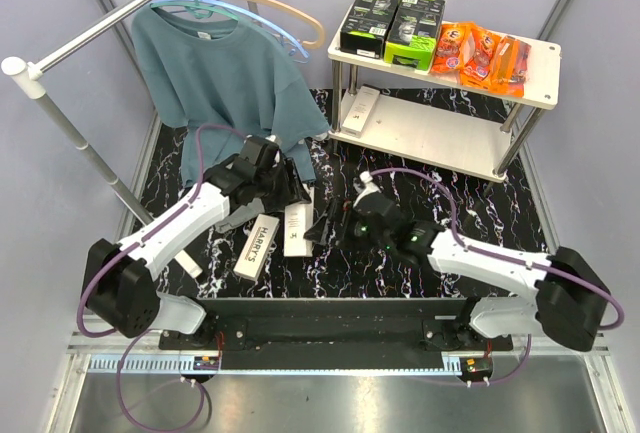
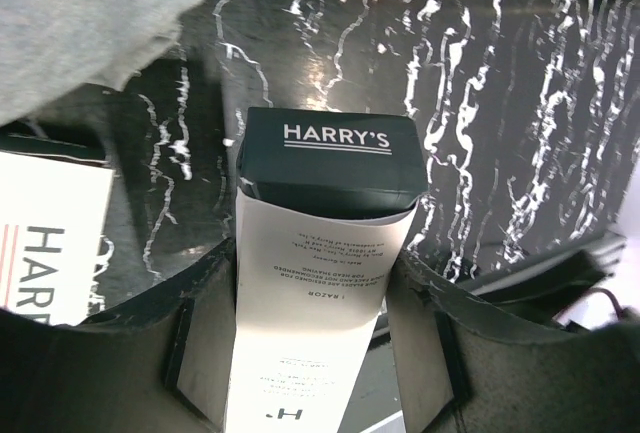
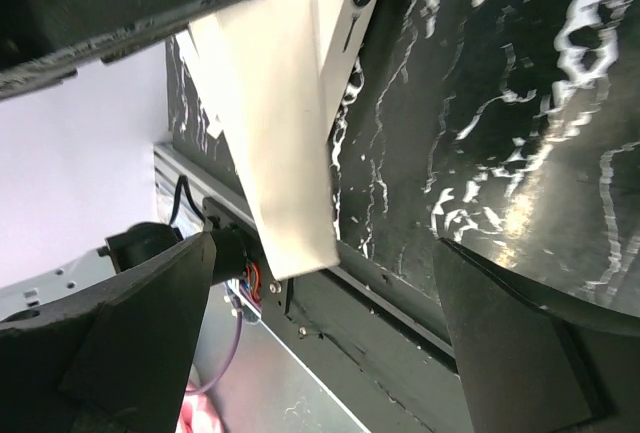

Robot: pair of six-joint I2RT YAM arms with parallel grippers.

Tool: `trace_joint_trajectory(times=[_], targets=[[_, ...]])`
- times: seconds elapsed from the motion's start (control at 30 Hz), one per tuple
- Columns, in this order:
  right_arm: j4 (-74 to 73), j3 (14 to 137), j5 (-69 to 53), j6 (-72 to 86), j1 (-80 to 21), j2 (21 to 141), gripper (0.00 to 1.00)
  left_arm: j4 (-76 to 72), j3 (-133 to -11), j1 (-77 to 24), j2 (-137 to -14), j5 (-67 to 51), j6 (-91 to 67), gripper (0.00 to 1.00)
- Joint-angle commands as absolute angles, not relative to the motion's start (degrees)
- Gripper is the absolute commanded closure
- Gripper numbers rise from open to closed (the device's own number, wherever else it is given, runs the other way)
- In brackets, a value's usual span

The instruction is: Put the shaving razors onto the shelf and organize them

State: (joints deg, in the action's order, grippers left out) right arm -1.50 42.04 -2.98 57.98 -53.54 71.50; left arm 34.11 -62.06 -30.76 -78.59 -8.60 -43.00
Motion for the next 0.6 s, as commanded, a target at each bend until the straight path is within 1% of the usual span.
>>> trace_joint_trajectory(times=[0.0,0.1,0.23,0.27,0.33,0.37,0.47,0.57], targets=[[4.0,46.5,-0.3,57.3,-56.0,75.3,0.00,30.2,-61.2,-30.5,-76.5,-12.7,-44.4,0.65],[5.6,46.6,1.3,57.7,-56.9,77.2,0.00,29.9,-61.0,-30.5,-76.3,-13.4,-44.6,0.65],[6.7,46.8,1.5,58.0,-57.1,78.9,0.04,29.3,-60.6,-30.5,-76.0,-14.1,-44.9,0.65],[6.9,46.8,1.6,58.1,-57.2,79.2,0.07,29.2,-60.5,-30.4,-75.9,-14.2,-45.0,0.65],[7.3,46.7,1.8,58.3,-57.3,79.5,0.10,28.7,-60.0,-30.4,-75.7,-14.4,-45.3,0.65],[7.4,46.6,1.8,58.3,-57.3,79.6,0.14,28.7,-59.9,-30.3,-75.6,-14.7,-45.4,0.65],[7.6,46.3,1.8,58.3,-57.4,79.6,0.22,28.3,-59.7,-30.2,-75.3,-14.9,-45.5,0.65],[7.6,46.1,1.6,58.2,-57.4,79.5,0.27,28.0,-59.6,-29.9,-75.1,-14.9,-45.6,0.65]])
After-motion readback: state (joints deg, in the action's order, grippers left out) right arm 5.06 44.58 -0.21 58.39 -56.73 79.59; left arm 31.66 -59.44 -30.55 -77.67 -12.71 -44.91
